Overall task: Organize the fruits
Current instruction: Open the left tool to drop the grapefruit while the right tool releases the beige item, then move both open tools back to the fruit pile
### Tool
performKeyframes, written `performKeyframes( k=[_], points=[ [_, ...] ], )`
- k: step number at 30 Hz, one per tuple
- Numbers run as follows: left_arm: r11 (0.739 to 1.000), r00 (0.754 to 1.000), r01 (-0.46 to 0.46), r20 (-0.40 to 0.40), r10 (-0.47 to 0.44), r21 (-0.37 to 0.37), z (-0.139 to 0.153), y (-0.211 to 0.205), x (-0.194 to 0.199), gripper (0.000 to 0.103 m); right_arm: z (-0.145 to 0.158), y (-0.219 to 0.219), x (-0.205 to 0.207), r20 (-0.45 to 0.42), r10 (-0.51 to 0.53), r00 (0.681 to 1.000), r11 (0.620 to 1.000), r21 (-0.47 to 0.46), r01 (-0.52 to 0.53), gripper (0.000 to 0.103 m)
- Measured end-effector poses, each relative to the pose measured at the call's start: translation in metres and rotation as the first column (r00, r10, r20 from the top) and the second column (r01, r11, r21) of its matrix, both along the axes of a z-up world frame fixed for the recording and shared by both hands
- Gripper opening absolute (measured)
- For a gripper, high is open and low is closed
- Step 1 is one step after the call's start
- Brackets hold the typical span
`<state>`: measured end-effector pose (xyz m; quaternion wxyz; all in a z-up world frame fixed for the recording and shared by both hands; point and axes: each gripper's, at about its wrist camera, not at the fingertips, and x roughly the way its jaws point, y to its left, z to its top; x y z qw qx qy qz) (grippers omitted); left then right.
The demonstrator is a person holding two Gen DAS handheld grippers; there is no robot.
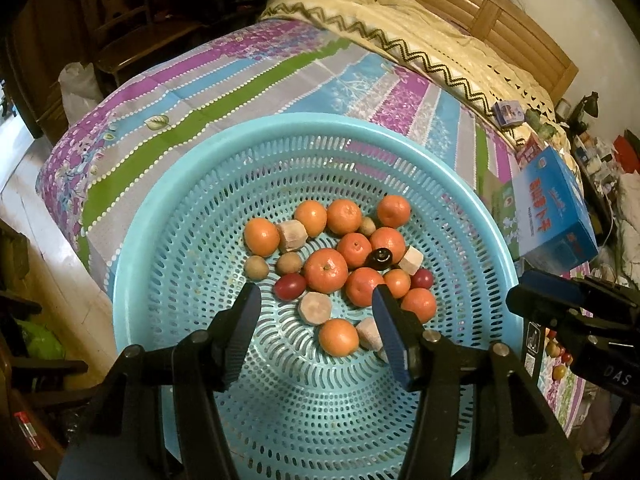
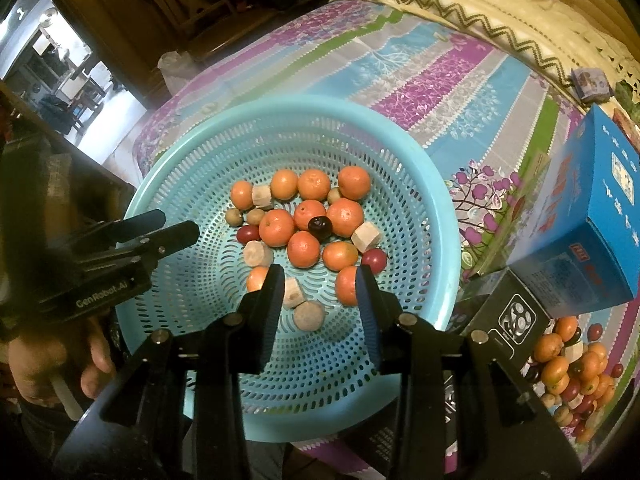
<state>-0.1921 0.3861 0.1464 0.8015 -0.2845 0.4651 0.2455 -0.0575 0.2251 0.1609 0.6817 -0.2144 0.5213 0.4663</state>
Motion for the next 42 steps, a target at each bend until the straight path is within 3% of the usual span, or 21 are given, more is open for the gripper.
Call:
performKeyframes(
  k=[4, 5, 9, 11, 14, 19, 22, 24, 27, 29, 32, 36, 37, 41, 42],
  points=[
    [1.000, 1.000, 0.000, 0.002, 0.000, 0.003, 0.000, -0.001, 0.001, 0.060, 0.001, -0.002, -0.001, 0.004, 0.003, 1.000, 1.000, 0.019, -0.003, 0.047],
    [1.000, 1.000, 0.001, 0.006, -0.001, 0.005, 0.000, -0.002, 0.001, 0.064, 0.003, -0.004, -0.003, 0.019, 0.001, 1.000, 0.999, 0.032, -0.002, 0.048],
    [0.999, 0.999, 0.001, 0.037, -0.003, 0.048, 0.003, -0.011, 0.004, 0.076, 0.014, -0.016, -0.014, 0.140, -0.031, 0.990, 0.995, 0.101, 0.017, 0.051],
    [0.997, 0.999, 0.002, 0.050, -0.005, 0.071, 0.004, -0.016, 0.006, 0.077, 0.022, -0.026, -0.022, 0.216, -0.060, 0.975, 0.989, 0.143, 0.029, 0.055],
    [0.994, 0.996, -0.009, 0.086, -0.001, 0.111, 0.011, -0.025, 0.006, 0.077, 0.035, -0.048, -0.035, 0.349, -0.116, 0.930, 0.976, 0.212, 0.042, 0.062],
    [0.985, 0.965, 0.011, 0.255, -0.056, 0.174, 0.045, -0.060, 0.006, 0.081, 0.047, -0.120, -0.053, 0.495, -0.280, 0.822, 0.923, 0.373, 0.090, 0.091],
    [0.971, 0.928, 0.096, 0.334, -0.167, 0.220, 0.067, -0.100, 0.018, 0.083, 0.036, -0.175, -0.054, 0.512, -0.364, 0.778, 0.903, 0.397, 0.161, 0.091],
    [0.948, 0.885, 0.186, 0.375, -0.275, 0.258, 0.082, -0.140, 0.028, 0.084, 0.022, -0.209, -0.052, 0.503, -0.400, 0.766, 0.899, 0.376, 0.223, 0.091],
    [0.891, 0.797, 0.346, 0.408, -0.444, 0.293, 0.093, -0.208, 0.046, 0.093, -0.005, -0.262, -0.044, 0.468, -0.458, 0.756, 0.886, 0.314, 0.342, 0.091],
    [0.842, 0.734, 0.445, 0.414, -0.538, 0.306, 0.089, -0.254, 0.059, 0.093, -0.021, -0.289, -0.037, 0.429, -0.499, 0.753, 0.866, 0.274, 0.418, 0.091],
    [0.794, 0.708, 0.546, 0.361, -0.607, 0.266, 0.065, -0.306, 0.089, 0.093, -0.041, -0.332, -0.027, 0.349, -0.577, 0.738, 0.816, 0.235, 0.528, 0.090],
    [0.771, 0.711, 0.602, 0.299, -0.636, 0.209, 0.013, -0.339, 0.134, 0.093, -0.056, -0.370, -0.019, 0.280, -0.631, 0.723, 0.775, 0.216, 0.593, 0.085],
    [0.774, 0.725, 0.608, 0.275, -0.632, 0.177, -0.007, -0.340, 0.151, 0.093, -0.059, -0.376, -0.016, 0.258, -0.641, 0.723, 0.767, 0.212, 0.605, 0.084],
    [0.812, 0.789, 0.578, 0.201, -0.581, 0.077, -0.068, -0.330, 0.194, 0.066, -0.071, -0.404, -0.007, 0.212, -0.670, 0.712, 0.742, 0.216, 0.634, 0.084],
    [0.822, 0.800, 0.566, 0.193, -0.568, 0.072, -0.078, -0.330, 0.200, 0.064, -0.073, -0.409, -0.006, 0.206, -0.672, 0.711, 0.740, 0.216, 0.637, 0.084]
  ],
)
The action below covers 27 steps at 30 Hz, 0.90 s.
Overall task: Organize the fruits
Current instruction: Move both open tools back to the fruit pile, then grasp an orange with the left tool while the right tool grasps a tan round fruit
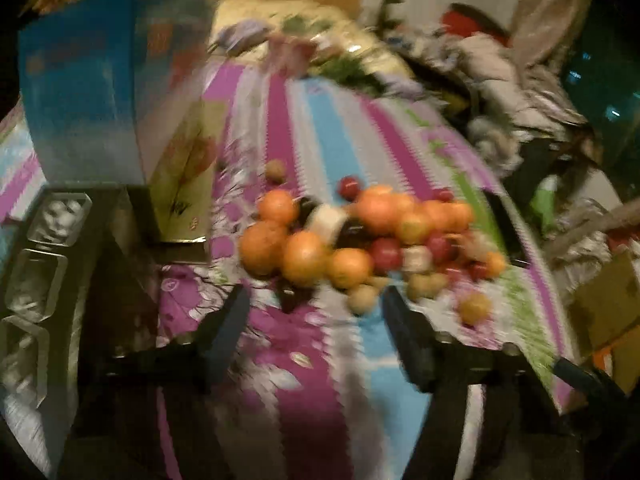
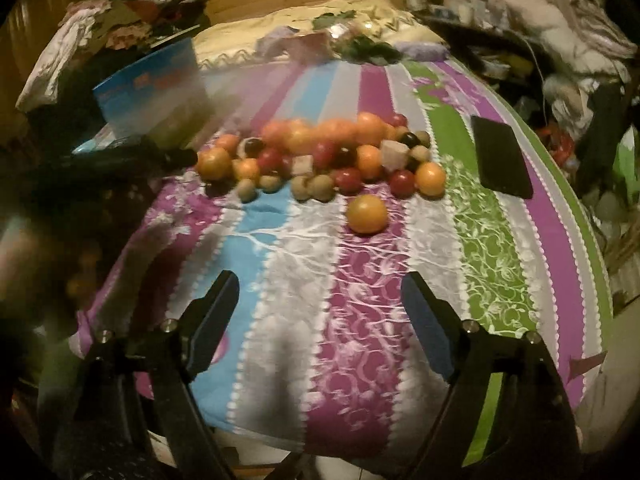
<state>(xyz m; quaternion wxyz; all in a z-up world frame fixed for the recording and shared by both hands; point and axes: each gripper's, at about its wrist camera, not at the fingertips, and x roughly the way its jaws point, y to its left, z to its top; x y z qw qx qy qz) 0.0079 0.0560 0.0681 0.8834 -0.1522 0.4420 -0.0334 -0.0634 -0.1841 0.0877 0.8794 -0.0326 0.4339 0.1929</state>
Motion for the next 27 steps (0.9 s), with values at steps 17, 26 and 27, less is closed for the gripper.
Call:
performKeyframes(
  k=[17, 26, 27],
  points=[
    [0.990, 1.000, 0.011, 0.004, -0.012, 0.142, -0.027, -0.017, 0.032, 0.034, -0.030, -0.019, 0.029, -0.097, 0.007, 0.995, 0.998, 0.058, -0.001, 0.054],
    [0.995, 0.999, -0.007, 0.044, 0.003, 0.099, -0.003, -0.014, -0.004, 0.035, -0.028, 0.012, 0.037, -0.077, 0.094, 0.993, 0.992, 0.086, -0.087, 0.046],
    [0.996, 0.999, -0.017, 0.042, 0.013, 0.087, -0.001, -0.011, -0.010, 0.035, -0.030, 0.019, 0.040, -0.074, 0.107, 0.991, 0.991, 0.092, -0.100, 0.046]
  ],
)
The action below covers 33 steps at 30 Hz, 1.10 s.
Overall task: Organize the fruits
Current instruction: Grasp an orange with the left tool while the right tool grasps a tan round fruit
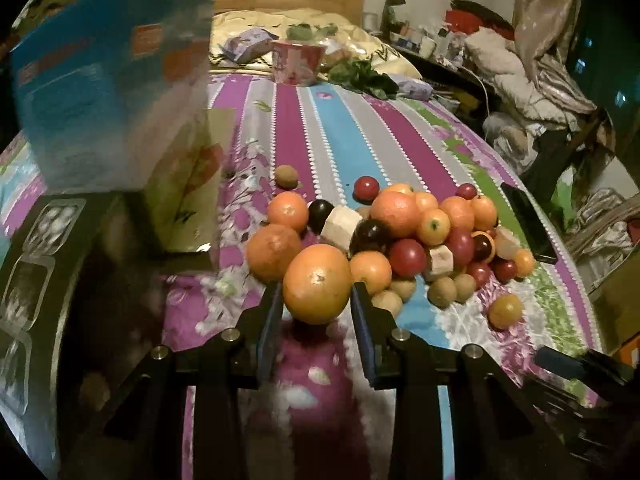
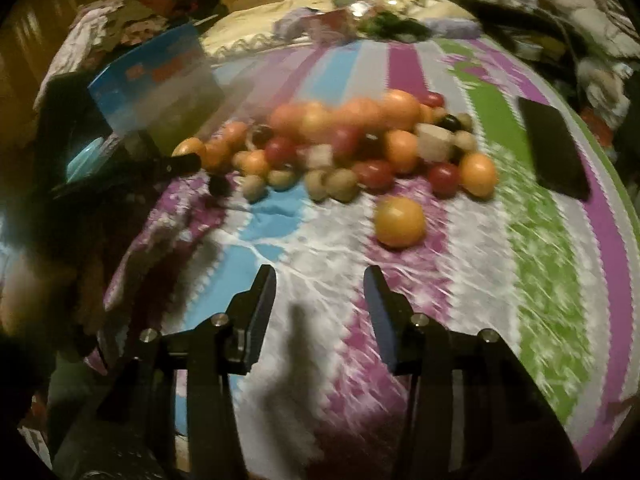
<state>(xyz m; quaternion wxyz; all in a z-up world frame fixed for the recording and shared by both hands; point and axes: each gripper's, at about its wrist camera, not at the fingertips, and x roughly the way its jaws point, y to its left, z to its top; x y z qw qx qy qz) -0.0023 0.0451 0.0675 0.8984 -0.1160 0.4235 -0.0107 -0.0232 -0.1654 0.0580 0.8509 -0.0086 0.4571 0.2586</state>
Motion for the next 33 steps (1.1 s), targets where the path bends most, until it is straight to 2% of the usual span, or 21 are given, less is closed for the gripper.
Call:
performKeyframes(
  k=[2, 6, 10, 18, 22, 24, 28, 33],
  points=[
    [0.999, 1.000, -0.023, -0.008, 0.022, -0.024, 0.003, 0.005, -0.014, 0.035, -0.003, 0.016, 0.007, 0.001, 0.029, 1.000, 0.999, 0.016, -0.029, 0.044],
    [0.997, 0.998, -0.067, -0.013, 0.066, -0.043, 0.007, 0.013, -0.033, 0.035, -0.012, 0.053, 0.024, -0.004, 0.077, 0.997, 0.996, 0.044, -0.076, 0.032],
    [0.997, 0.998, -0.069, -0.004, 0.069, -0.041, 0.013, 0.015, -0.037, 0.035, -0.023, 0.081, 0.044, -0.012, 0.069, 0.998, 0.996, 0.049, -0.068, 0.032],
    [0.997, 0.998, -0.066, -0.010, 0.066, -0.046, 0.011, 0.017, -0.030, 0.035, -0.035, 0.099, 0.058, -0.028, 0.058, 0.998, 0.998, 0.002, -0.058, 0.031],
    [0.997, 0.998, -0.068, -0.019, 0.068, -0.033, 0.008, 0.016, -0.027, 0.035, -0.039, 0.105, 0.062, -0.017, 0.045, 0.999, 0.998, -0.032, -0.045, 0.024],
    [0.997, 0.997, -0.073, -0.026, 0.072, -0.033, 0.007, 0.016, -0.026, 0.035, -0.039, 0.106, 0.061, -0.011, 0.040, 0.999, 0.998, -0.044, -0.041, 0.024],
    [0.996, 0.996, -0.087, -0.034, 0.087, -0.024, 0.010, 0.016, -0.027, 0.035, -0.026, 0.098, 0.053, 0.026, 0.012, 1.000, 0.997, -0.070, -0.010, 0.024],
    [0.995, 0.995, -0.099, -0.007, 0.099, 0.001, 0.029, 0.011, -0.037, 0.035, 0.021, 0.063, 0.029, 0.106, -0.094, 0.990, 0.990, -0.092, 0.104, 0.024]
  ],
)
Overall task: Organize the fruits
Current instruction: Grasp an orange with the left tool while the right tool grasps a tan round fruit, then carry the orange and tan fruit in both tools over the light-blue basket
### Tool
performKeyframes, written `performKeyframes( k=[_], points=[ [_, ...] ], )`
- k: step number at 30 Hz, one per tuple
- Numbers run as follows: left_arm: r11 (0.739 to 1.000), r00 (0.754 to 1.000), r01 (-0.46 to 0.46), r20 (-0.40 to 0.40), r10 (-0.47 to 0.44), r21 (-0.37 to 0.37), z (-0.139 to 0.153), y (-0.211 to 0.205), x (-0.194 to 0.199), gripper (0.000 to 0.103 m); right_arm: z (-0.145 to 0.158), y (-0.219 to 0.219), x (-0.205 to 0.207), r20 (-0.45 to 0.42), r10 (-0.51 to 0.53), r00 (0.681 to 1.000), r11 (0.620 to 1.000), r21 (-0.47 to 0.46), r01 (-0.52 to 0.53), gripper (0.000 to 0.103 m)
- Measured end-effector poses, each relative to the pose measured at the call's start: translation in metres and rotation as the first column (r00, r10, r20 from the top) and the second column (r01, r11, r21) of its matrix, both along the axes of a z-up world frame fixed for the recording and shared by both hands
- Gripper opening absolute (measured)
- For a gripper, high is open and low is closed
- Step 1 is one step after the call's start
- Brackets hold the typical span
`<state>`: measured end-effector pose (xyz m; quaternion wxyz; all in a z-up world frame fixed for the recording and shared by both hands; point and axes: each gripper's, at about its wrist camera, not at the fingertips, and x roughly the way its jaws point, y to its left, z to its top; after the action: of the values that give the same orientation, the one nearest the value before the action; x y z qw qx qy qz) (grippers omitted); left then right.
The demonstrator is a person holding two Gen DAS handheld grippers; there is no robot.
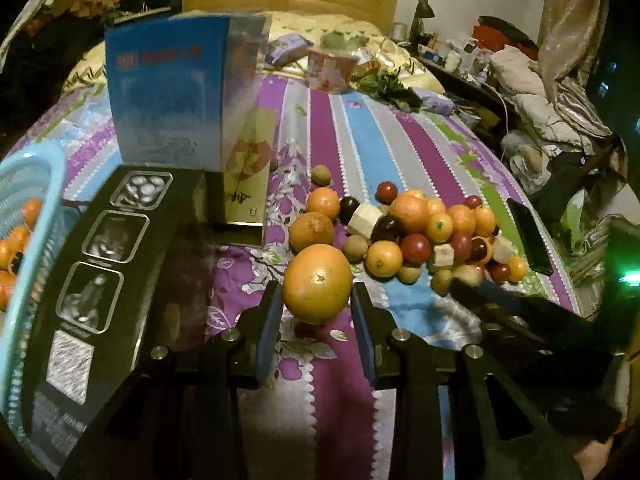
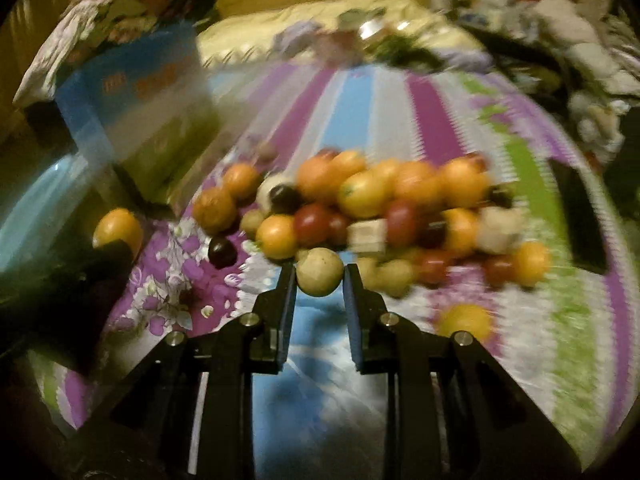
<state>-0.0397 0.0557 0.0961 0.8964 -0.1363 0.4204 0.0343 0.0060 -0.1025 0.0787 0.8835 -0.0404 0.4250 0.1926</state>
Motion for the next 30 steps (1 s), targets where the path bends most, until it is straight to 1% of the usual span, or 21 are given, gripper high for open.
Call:
performKeyframes(
  k=[3, 5, 8, 11, 16, 20, 27, 30],
  points=[
    [1.000, 1.000, 0.000, 0.020, 0.000, 0.012, 0.015, -0.009, -0.009, 0.035, 0.029, -0.017, -0.019, 0.054, -0.049, 0.997, 0.999, -0.002, 0.049, 0.024],
    [1.000, 0.999, 0.002, 0.038, -0.003, 0.016, 0.025, -0.015, -0.015, 0.035, 0.043, -0.021, -0.029, 0.088, -0.060, 0.994, 0.998, -0.003, 0.060, 0.024],
    [0.999, 0.997, 0.006, 0.076, -0.008, 0.034, 0.045, -0.026, -0.027, 0.035, 0.062, -0.022, -0.039, 0.143, -0.068, 0.987, 0.998, -0.008, 0.070, 0.024],
    [0.999, 0.995, -0.005, 0.104, -0.001, 0.051, 0.061, -0.032, -0.035, 0.036, 0.075, -0.020, -0.043, 0.180, -0.079, 0.980, 0.997, 0.002, 0.080, 0.024],
    [0.997, 0.990, -0.042, 0.134, 0.033, 0.064, 0.079, -0.028, -0.044, 0.036, 0.092, -0.021, -0.051, 0.220, -0.095, 0.971, 0.995, 0.021, 0.093, 0.024],
    [0.995, 0.986, -0.070, 0.158, 0.058, 0.071, 0.091, -0.020, -0.052, 0.036, 0.103, -0.015, -0.057, 0.246, -0.083, 0.966, 0.997, 0.024, 0.079, 0.024],
    [0.990, 0.979, -0.118, 0.175, 0.103, 0.076, 0.102, 0.002, -0.068, 0.036, 0.109, -0.004, -0.057, 0.243, -0.057, 0.968, 0.998, 0.026, 0.052, 0.024],
    [0.984, 0.974, -0.155, 0.181, 0.138, 0.083, 0.106, 0.017, -0.073, 0.036, 0.113, 0.006, -0.058, 0.253, -0.037, 0.967, 0.999, 0.019, 0.033, 0.024]
  ],
)
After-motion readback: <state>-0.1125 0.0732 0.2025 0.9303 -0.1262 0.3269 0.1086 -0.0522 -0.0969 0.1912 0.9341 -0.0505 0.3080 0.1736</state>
